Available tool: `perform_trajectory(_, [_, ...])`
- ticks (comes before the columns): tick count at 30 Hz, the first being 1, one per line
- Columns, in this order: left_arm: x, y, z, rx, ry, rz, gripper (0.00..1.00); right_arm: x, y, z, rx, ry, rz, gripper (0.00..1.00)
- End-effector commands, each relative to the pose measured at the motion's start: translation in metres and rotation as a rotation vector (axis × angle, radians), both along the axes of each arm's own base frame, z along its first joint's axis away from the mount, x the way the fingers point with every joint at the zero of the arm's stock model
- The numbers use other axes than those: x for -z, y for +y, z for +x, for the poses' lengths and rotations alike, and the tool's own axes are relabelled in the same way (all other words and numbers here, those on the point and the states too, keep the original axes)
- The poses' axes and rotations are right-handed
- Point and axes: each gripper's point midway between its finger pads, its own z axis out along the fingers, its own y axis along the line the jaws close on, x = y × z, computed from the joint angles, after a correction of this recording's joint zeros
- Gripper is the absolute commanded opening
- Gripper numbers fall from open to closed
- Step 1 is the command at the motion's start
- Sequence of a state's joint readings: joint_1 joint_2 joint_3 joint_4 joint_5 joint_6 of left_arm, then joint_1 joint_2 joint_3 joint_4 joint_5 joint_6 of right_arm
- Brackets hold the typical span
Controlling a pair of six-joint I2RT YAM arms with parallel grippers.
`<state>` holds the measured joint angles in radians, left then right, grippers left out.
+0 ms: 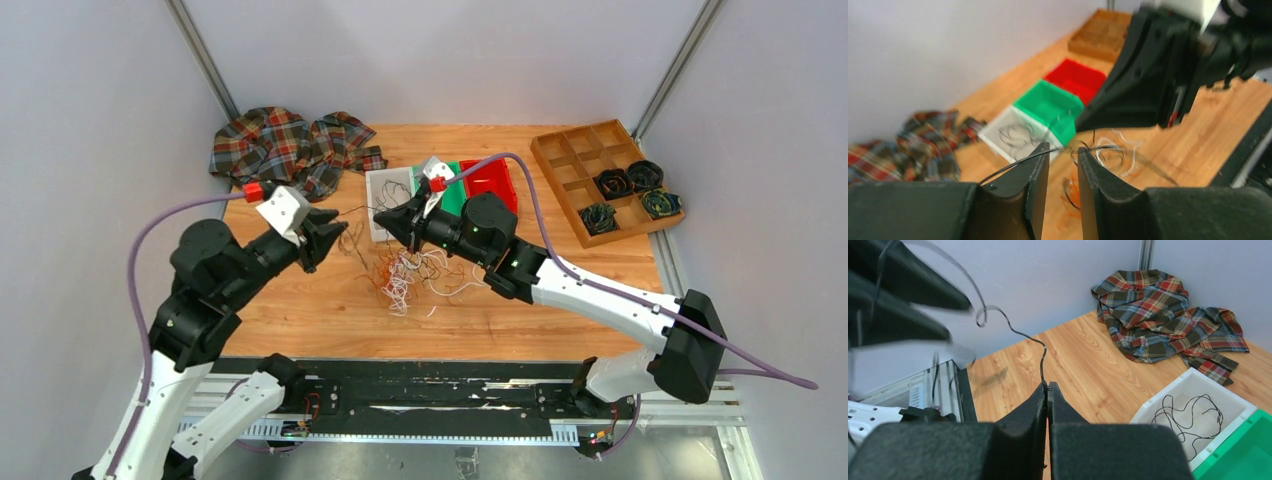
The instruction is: Untangle the cables
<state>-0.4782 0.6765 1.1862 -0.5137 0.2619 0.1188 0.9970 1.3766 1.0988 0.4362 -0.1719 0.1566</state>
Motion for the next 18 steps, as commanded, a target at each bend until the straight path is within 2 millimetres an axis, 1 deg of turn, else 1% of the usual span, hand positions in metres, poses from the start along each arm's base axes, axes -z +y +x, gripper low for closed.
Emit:
perform_trajectory(1, [0.04,-0.008,-0.007,0.036,0.129,-0.047,0.35,-0.024,-0.003,-0.006,-0.017,-0.002,0.06,0.01])
perform_trajectory(3, [0.05,-0.017,-0.012,0.092,0.168,-0.051,0.48,-0.027,-0.004,-0.008,-0.02,0.012,0.075,0.01])
perform_trajectory(6, [0.063,-0.031,-0.022,0.19,0.221,-0.033,0.59,-0.033,-0.005,-0.01,-0.025,0.02,0.094,0.01])
perform_trajectory(8, [0.071,-0.034,-0.023,0.214,0.24,-0.022,0.61,-0.038,-0.005,-0.012,-0.036,0.024,0.108,0.01])
perform_trajectory(11, [0.081,-0.036,-0.017,0.208,0.243,-0.013,0.62,-0.05,-0.005,-0.016,-0.052,0.025,0.128,0.01])
perform_trajectory(13, [0.079,-0.039,-0.013,0.208,0.234,-0.038,0.61,-0.053,-0.005,-0.016,-0.047,0.028,0.132,0.01])
perform_trajectory(16, [0.075,-0.046,-0.011,0.233,0.257,-0.081,0.61,-0.057,-0.004,-0.019,-0.056,0.029,0.14,0.01])
perform_trajectory(18, [0.077,-0.05,-0.01,0.243,0.288,-0.094,0.63,-0.058,-0.004,-0.021,-0.061,0.027,0.142,0.01])
